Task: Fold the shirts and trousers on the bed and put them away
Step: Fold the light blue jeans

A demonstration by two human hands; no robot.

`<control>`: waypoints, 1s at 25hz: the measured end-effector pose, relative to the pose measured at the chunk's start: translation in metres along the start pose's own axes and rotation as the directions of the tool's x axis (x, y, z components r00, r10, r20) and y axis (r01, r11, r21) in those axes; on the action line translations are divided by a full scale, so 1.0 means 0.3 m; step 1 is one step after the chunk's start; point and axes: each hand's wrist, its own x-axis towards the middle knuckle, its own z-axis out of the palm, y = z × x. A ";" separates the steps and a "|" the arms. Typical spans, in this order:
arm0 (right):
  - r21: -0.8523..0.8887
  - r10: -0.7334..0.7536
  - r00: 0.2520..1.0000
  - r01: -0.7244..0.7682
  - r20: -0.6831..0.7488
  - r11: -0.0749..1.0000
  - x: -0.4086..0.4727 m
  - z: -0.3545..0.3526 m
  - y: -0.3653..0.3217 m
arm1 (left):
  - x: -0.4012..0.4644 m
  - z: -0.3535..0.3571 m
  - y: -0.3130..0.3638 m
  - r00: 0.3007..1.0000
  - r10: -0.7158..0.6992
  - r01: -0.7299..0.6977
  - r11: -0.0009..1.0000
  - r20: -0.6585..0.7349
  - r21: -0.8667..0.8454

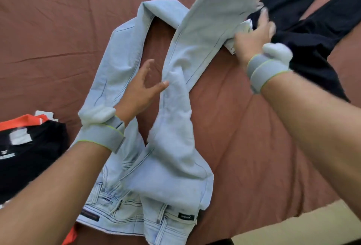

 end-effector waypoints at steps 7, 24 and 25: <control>-0.135 -0.131 0.945 0.178 0.298 0.975 -0.603 0.077 0.273 | -0.363 -0.057 -0.297 0.984 0.124 -0.092 0.968 -0.129 0.234; -0.344 -0.335 0.468 0.864 0.818 0.368 -1.592 0.044 0.454 | -0.790 -0.361 -0.773 0.857 0.259 -0.512 0.321 0.446 0.797; -0.359 -0.336 0.489 0.852 0.805 0.380 -1.598 0.039 0.472 | -0.784 -0.352 -0.775 0.845 0.306 -0.524 0.304 0.439 0.796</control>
